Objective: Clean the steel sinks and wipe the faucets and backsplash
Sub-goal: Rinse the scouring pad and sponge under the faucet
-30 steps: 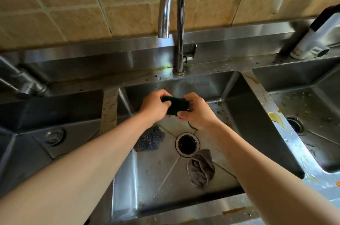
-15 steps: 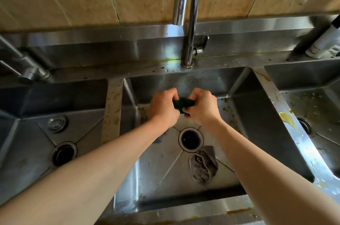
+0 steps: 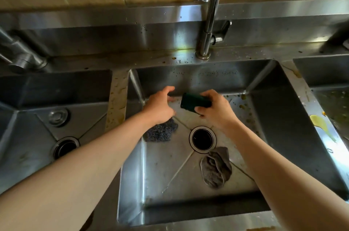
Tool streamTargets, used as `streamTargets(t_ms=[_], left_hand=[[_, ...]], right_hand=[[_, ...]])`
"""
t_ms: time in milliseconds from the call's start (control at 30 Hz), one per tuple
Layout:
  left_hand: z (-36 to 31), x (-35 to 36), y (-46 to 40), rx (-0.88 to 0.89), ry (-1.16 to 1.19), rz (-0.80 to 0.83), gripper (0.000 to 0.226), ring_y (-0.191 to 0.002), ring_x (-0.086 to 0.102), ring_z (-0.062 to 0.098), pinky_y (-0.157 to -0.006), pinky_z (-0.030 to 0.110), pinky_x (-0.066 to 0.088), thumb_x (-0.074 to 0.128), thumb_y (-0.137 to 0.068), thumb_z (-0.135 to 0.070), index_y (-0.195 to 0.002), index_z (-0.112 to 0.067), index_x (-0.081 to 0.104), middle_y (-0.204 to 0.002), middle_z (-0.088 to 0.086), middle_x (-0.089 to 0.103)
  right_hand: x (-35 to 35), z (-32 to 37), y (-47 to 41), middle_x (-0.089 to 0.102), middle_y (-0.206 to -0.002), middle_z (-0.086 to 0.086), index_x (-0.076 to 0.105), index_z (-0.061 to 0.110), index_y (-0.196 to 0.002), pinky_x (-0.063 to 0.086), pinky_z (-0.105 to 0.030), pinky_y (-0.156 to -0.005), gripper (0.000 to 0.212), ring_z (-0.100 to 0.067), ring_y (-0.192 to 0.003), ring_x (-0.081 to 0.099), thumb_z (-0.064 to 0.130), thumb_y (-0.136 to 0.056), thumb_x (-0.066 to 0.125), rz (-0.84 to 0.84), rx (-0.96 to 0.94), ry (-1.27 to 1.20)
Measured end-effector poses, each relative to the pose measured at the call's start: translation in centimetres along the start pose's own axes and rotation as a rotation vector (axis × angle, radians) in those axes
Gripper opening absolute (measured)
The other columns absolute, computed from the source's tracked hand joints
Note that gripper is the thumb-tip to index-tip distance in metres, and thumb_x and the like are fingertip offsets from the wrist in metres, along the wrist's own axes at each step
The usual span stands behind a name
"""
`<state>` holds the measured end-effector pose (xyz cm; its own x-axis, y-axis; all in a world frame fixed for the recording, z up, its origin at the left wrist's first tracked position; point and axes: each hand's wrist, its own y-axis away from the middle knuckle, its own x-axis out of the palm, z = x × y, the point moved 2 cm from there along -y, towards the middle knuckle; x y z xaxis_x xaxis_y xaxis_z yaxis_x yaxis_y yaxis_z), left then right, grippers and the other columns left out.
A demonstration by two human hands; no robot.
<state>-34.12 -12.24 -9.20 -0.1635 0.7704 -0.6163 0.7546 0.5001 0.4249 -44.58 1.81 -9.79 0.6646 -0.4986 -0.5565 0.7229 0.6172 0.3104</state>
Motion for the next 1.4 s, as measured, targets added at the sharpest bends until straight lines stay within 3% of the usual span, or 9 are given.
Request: streamTargets(t_ms=[67, 133, 267, 433, 533, 667, 1033, 1200, 1400], left_hand=[[1.2, 0.1, -0.9, -0.055, -0.024, -0.013, 0.07, -0.116, 0.055, 0.026, -0.099, 0.041, 0.046, 0.073, -0.078, -0.006, -0.139, -0.021, 0.041, -0.132, 0.005, 0.055], [2.5, 1.0, -1.7, -0.105, -0.037, -0.004, 0.059, -0.118, 0.052, 0.025, -0.101, 0.04, 0.044, 0.073, -0.079, -0.007, -0.132, -0.017, 0.049, -0.131, 0.007, 0.055], [4.4, 3.3, -2.4, -0.162, -0.108, 0.059, 0.048, -0.122, 0.049, 0.023, -0.101, 0.031, 0.042, 0.069, -0.083, -0.009, -0.128, -0.015, 0.054, -0.133, 0.007, 0.051], [5.1, 3.9, -3.3, -0.187, -0.174, 0.06, 0.044, -0.119, 0.051, 0.023, -0.096, 0.027, 0.04, 0.067, -0.084, -0.009, -0.126, -0.016, 0.056, -0.131, 0.006, 0.053], [5.4, 4.0, -3.6, -0.223, -0.21, 0.034, 0.043, -0.118, 0.053, 0.024, -0.096, 0.028, 0.042, 0.067, -0.083, -0.009, -0.124, -0.015, 0.058, -0.129, 0.007, 0.056], [7.2, 4.9, -4.4, -0.3, -0.292, 0.022, 0.037, -0.116, 0.054, 0.027, -0.097, 0.032, 0.046, 0.065, -0.084, -0.011, -0.12, -0.017, 0.059, -0.127, 0.008, 0.057], [12.2, 10.1, -7.3, -0.522, -0.479, 0.074, 0.099, -0.13, 0.03, 0.039, -0.102, 0.05, 0.034, 0.081, -0.064, -0.049, -0.14, -0.044, 0.018, -0.146, 0.018, 0.017], [13.4, 12.7, -8.5, -0.551, -0.55, -0.035, 0.067, -0.124, 0.034, 0.041, -0.1, 0.055, 0.029, 0.068, -0.081, -0.037, -0.133, -0.041, 0.026, -0.138, 0.019, 0.024], [13.7, 12.2, -7.9, -0.495, -0.485, -0.138, 0.047, -0.108, 0.048, 0.038, -0.091, 0.043, 0.041, 0.061, -0.086, -0.016, -0.124, -0.028, 0.037, -0.128, 0.019, 0.033]], right_hand=[[0.1, -1.3, -1.3, 0.058, -0.115, -0.007, 0.056, 0.016, -0.119, 0.055, -0.021, -0.057, 0.038, -0.026, -0.091, 0.066, -0.004, -0.087, 0.059, 0.011, 0.109, -0.327], [1.8, -4.1, -2.6, 0.058, -0.118, -0.013, 0.059, 0.013, -0.115, 0.059, -0.028, -0.059, 0.039, -0.034, -0.094, 0.064, -0.012, -0.085, 0.056, 0.06, 0.269, -0.511], [5.9, -9.9, -2.7, 0.066, -0.108, -0.02, 0.066, 0.009, -0.112, 0.057, -0.046, -0.08, 0.033, -0.036, -0.094, 0.065, -0.002, -0.08, 0.062, 0.033, 0.383, 0.265], [5.5, -8.4, -3.7, 0.063, -0.11, -0.007, 0.058, 0.014, -0.123, 0.053, -0.035, -0.083, 0.045, -0.025, -0.1, 0.062, 0.017, -0.08, 0.072, 0.006, 0.219, 0.19], [4.8, -7.7, -4.0, 0.066, -0.097, -0.01, 0.055, 0.005, -0.123, 0.057, -0.026, -0.06, 0.038, -0.023, -0.078, 0.066, 0.005, -0.086, 0.066, 0.026, 0.328, -0.229], [5.0, -10.6, -3.0, 0.06, -0.115, -0.016, 0.055, 0.0, -0.118, 0.052, -0.031, -0.076, 0.035, -0.033, -0.105, 0.06, 0.013, -0.087, 0.063, 0.028, 0.502, 0.337], [4.8, -11.8, -4.6, 0.067, -0.101, -0.003, 0.071, 0.021, -0.106, 0.05, -0.028, -0.069, 0.026, -0.019, -0.085, 0.061, 0.025, -0.081, 0.072, 0.022, 0.249, 0.294], [4.8, -13.0, -5.2, 0.066, -0.096, -0.002, 0.071, 0.022, -0.106, 0.05, -0.026, -0.066, 0.028, -0.018, -0.083, 0.062, 0.024, -0.079, 0.074, 0.012, 0.255, 0.261], [4.8, -13.2, -4.8, 0.067, -0.097, -0.003, 0.072, 0.019, -0.106, 0.046, -0.023, -0.065, 0.029, -0.016, -0.08, 0.06, 0.025, -0.078, 0.075, 0.011, 0.267, 0.282]])
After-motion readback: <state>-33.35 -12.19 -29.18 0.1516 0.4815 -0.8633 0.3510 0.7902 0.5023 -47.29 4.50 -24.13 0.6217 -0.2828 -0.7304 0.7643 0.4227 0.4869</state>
